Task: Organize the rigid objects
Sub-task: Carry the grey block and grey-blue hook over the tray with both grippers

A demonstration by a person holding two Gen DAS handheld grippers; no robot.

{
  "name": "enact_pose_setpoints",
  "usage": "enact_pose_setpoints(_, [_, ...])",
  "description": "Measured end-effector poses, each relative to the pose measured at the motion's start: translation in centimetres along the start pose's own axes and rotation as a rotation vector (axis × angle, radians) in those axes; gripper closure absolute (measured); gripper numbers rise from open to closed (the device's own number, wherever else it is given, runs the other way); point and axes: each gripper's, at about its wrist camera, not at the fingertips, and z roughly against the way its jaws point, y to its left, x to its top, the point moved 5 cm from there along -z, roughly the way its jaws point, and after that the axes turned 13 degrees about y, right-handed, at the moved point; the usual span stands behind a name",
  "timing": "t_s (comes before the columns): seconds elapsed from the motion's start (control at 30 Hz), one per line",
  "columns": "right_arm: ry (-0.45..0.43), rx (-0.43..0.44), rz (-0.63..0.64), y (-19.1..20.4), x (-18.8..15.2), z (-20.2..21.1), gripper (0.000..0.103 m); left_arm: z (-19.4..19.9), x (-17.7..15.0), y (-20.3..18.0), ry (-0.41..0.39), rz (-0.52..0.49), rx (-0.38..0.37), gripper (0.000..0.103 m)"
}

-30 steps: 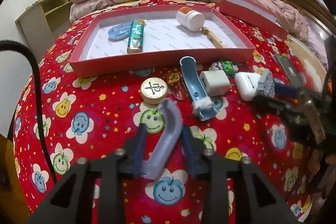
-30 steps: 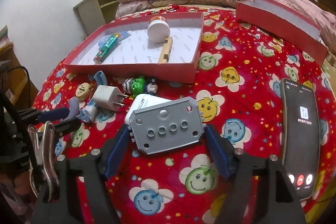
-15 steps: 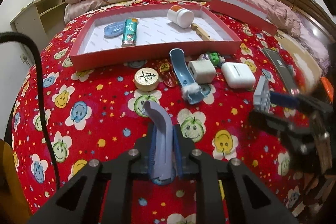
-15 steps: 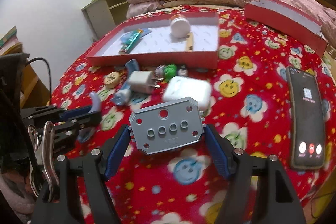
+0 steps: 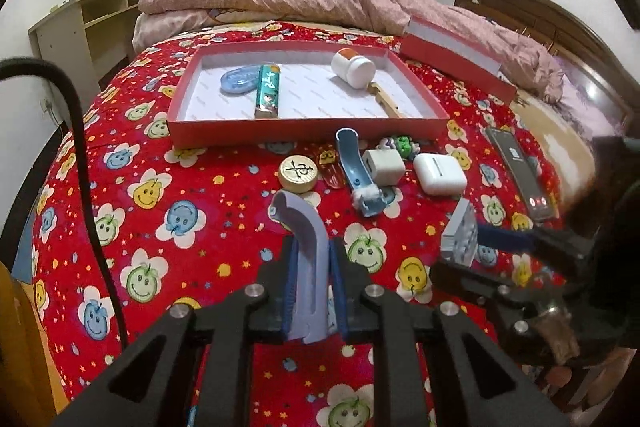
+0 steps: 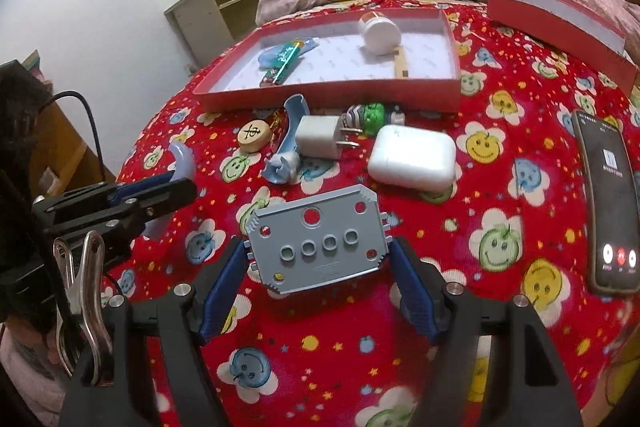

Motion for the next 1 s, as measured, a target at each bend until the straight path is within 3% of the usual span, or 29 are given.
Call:
enact_pose_setpoints(0.53, [-0.021,0.023,-0.008,1.3,0.1,1.4,0.030,2.3,-0.1,0.6,-0.055,0.021,-0.055,0.086])
enact_pose_setpoints(1.0, [-0.013,0.027,-0.005,0.7,3.7,1.7,0.030,2.1,3.5,2.0,-0.055,0.052,-0.067,0.086])
